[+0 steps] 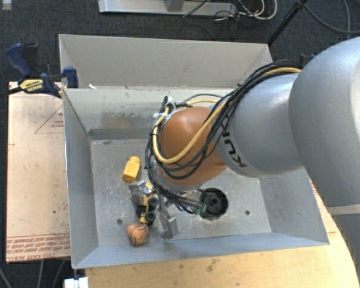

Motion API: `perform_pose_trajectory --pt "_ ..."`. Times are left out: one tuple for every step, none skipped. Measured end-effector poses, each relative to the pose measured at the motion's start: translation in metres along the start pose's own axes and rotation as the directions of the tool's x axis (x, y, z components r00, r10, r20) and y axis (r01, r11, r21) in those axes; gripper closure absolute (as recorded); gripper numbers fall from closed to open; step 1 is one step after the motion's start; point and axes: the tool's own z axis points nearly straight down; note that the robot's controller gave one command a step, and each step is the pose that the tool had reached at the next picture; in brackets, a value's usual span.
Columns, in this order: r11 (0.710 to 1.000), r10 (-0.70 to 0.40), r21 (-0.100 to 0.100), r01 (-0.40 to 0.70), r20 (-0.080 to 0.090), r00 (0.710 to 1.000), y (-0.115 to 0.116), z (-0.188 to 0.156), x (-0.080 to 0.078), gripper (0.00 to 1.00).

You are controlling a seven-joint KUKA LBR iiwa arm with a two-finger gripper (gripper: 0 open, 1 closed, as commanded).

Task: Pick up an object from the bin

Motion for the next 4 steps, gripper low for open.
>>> perform_pose_trajectory --pt "0.894 -0.447 0.0 0.447 0.005 0.894 -0.001 0.012 -0.041 1.0" --pt "0.894 -0.447 0.0 0.447 0.005 0.894 -0.001 0.012 -0.04 1.0" --pt "0.891 -0.453 -0.001 0.453 0.002 0.891 -0.006 0.013 -0.006 0.0" --pt "0.891 -0.454 -0.001 0.454 0.004 0.891 -0.005 0.013 -0.007 1.0"
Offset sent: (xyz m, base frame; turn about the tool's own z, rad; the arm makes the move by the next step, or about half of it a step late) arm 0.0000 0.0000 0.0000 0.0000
